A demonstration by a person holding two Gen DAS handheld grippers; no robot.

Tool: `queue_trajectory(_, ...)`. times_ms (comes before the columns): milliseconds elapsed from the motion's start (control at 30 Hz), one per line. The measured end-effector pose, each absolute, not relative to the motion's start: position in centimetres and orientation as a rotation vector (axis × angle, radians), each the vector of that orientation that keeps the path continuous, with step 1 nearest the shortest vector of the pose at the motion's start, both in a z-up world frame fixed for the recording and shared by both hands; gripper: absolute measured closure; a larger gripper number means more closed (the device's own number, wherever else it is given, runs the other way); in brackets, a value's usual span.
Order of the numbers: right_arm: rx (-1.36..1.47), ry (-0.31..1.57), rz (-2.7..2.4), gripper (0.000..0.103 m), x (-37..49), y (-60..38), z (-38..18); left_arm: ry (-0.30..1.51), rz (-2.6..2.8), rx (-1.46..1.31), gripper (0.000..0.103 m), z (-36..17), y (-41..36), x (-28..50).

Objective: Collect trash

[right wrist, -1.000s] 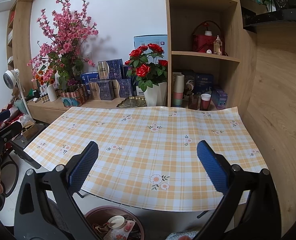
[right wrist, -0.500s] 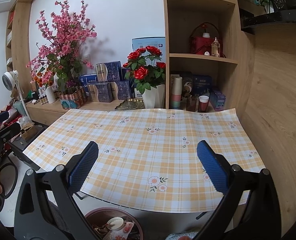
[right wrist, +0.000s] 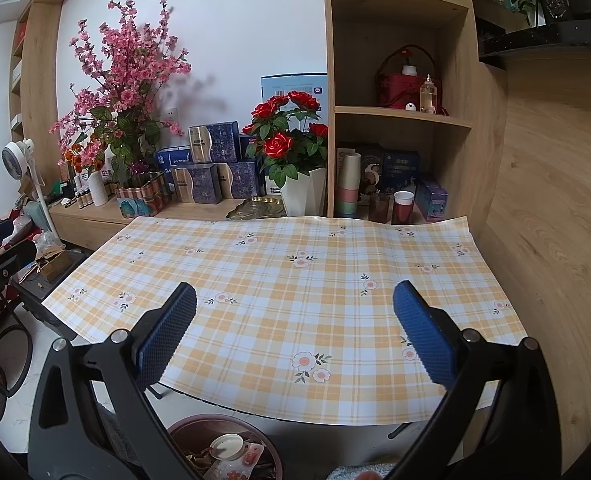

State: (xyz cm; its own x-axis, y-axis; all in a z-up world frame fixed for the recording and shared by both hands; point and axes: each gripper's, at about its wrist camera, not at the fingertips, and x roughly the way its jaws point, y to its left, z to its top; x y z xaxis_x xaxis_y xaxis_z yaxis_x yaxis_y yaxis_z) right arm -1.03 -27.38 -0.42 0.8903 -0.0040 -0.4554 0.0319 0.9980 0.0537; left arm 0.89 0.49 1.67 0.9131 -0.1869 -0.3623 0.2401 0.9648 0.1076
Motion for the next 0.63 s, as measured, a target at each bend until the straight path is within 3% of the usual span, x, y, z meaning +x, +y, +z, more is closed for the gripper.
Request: queue_trajectory(633, 0.057, 0.473, -0.023, 0.006, -0.83, -28.03, -0.60, 0.353, -0.195, 0.151, 0.006, 1.45, 0.94, 0.79)
